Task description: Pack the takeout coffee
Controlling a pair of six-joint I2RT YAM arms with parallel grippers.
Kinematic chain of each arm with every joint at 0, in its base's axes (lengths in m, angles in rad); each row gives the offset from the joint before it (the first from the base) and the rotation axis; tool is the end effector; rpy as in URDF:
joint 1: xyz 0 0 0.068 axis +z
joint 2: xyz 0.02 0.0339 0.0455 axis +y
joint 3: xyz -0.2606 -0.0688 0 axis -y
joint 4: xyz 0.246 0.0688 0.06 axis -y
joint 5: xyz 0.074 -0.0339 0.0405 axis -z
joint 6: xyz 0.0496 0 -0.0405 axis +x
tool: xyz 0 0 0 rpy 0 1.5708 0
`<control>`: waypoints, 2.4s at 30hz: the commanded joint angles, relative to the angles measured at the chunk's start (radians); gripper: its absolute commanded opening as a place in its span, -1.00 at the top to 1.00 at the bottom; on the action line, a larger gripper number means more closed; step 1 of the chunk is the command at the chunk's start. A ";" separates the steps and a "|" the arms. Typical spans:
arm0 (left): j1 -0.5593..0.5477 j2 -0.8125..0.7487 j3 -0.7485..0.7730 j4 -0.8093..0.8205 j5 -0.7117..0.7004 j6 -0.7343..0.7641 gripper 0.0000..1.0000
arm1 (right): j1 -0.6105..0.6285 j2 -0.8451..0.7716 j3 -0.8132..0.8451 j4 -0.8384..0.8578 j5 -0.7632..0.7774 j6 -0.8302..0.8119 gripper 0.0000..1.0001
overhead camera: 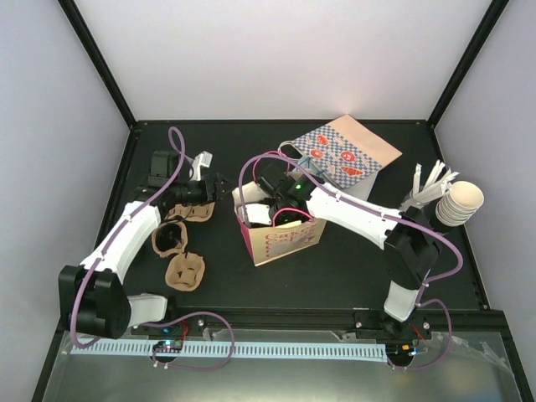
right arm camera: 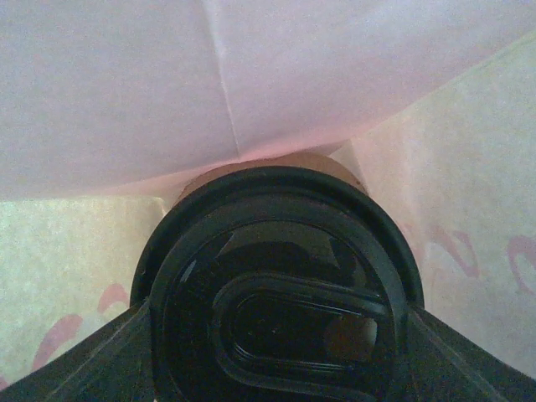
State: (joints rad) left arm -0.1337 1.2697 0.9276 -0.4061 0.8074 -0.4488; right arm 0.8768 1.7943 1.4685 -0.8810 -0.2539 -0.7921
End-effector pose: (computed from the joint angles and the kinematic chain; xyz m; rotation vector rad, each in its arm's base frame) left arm 0.2667 -0.0720 0.2627 0.0623 2.3351 -1.2273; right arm 0.2293 0.2950 0.2317 -2.0928 1.8092 0.3742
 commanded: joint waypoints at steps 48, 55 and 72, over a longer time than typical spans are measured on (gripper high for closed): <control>0.003 -0.239 0.093 -0.120 0.089 0.136 -0.71 | 0.017 -0.335 0.007 -0.029 0.204 0.245 -1.00; 0.000 -0.291 0.090 -0.130 0.058 0.141 -0.74 | 0.017 -0.443 -0.045 0.014 0.328 0.332 -1.00; -0.005 -0.380 0.075 -0.133 0.049 0.146 -0.80 | 0.036 -0.710 -0.302 0.145 0.651 0.392 -1.00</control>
State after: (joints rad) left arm -0.1329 0.9092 0.9794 -0.5354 0.8555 -0.3210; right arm 0.9081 1.1328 1.1709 -0.7971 0.2798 -0.4351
